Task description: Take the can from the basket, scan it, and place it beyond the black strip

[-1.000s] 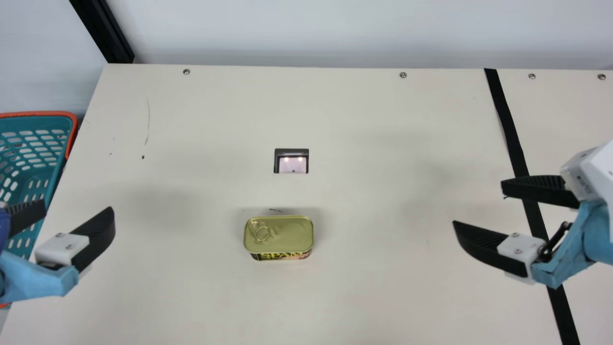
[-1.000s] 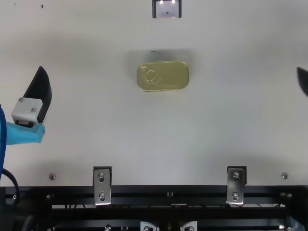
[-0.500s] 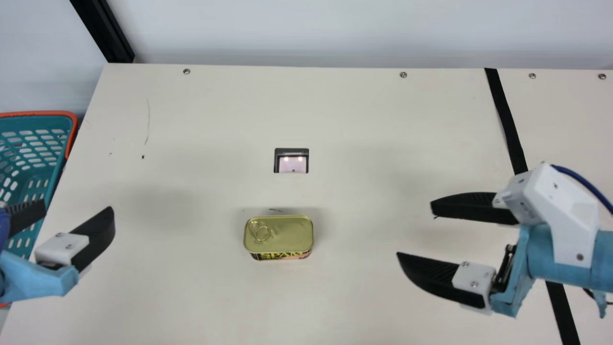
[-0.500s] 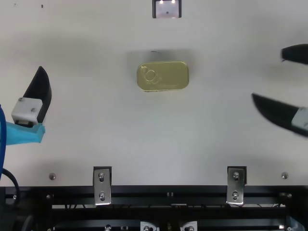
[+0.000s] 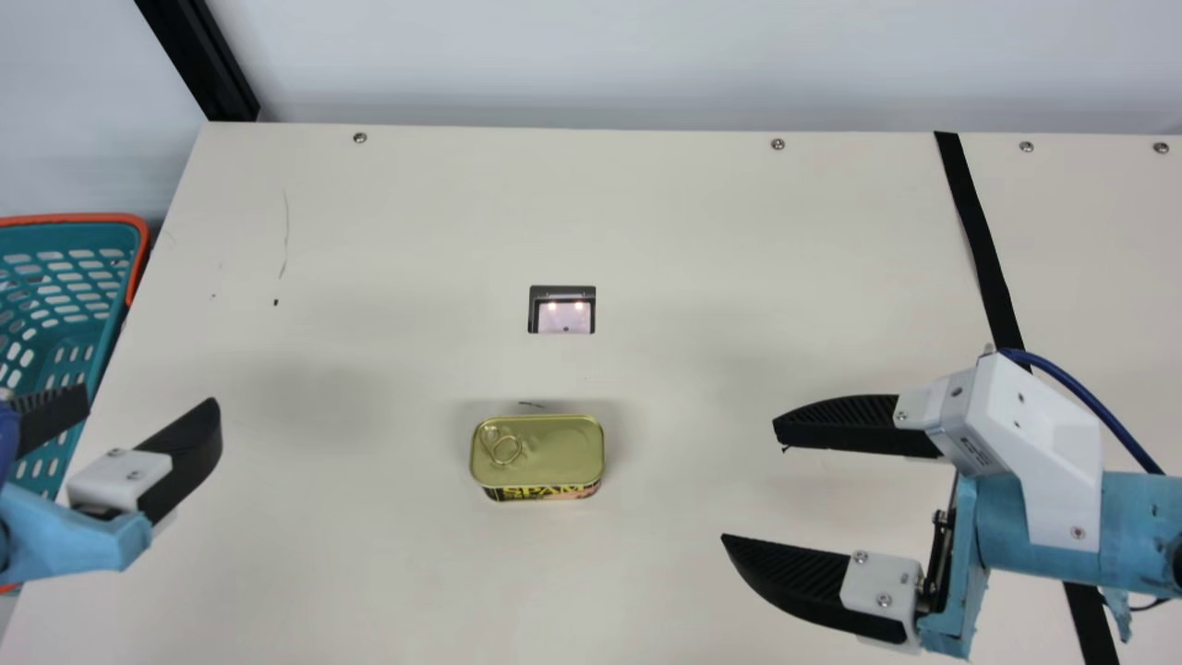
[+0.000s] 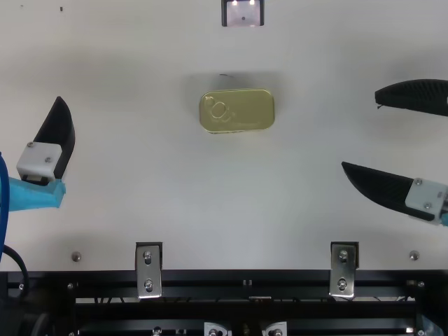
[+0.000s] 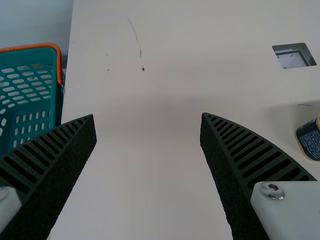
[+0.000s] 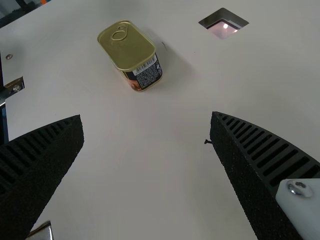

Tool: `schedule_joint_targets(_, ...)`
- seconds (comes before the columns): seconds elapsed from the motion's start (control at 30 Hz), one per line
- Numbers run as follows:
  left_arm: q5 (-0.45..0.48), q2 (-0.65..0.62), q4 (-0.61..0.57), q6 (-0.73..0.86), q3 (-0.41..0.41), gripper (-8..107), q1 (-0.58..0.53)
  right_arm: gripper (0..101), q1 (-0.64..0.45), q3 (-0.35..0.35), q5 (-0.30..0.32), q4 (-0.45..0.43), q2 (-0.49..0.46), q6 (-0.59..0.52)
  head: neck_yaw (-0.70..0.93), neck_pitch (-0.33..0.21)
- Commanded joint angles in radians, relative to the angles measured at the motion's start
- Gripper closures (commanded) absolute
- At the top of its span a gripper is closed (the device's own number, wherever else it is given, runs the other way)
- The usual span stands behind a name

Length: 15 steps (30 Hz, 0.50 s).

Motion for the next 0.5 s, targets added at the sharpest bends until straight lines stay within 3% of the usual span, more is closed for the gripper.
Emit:
schedule_joint_targets(0.0, 0.0, 0.0, 0.0, 0.0, 0.0, 9, 0.0, 0, 0.009, -0.009, 0.005, 0.001, -0.009, 0.034, -0.001, -0.005)
schedule_joint_targets(0.47, 0.0, 0.0, 0.0, 0.0, 0.0, 9, 0.0, 0, 0.058, 0.0, -0.04, 0.054, 0.071, -0.038, -0.001, -0.005)
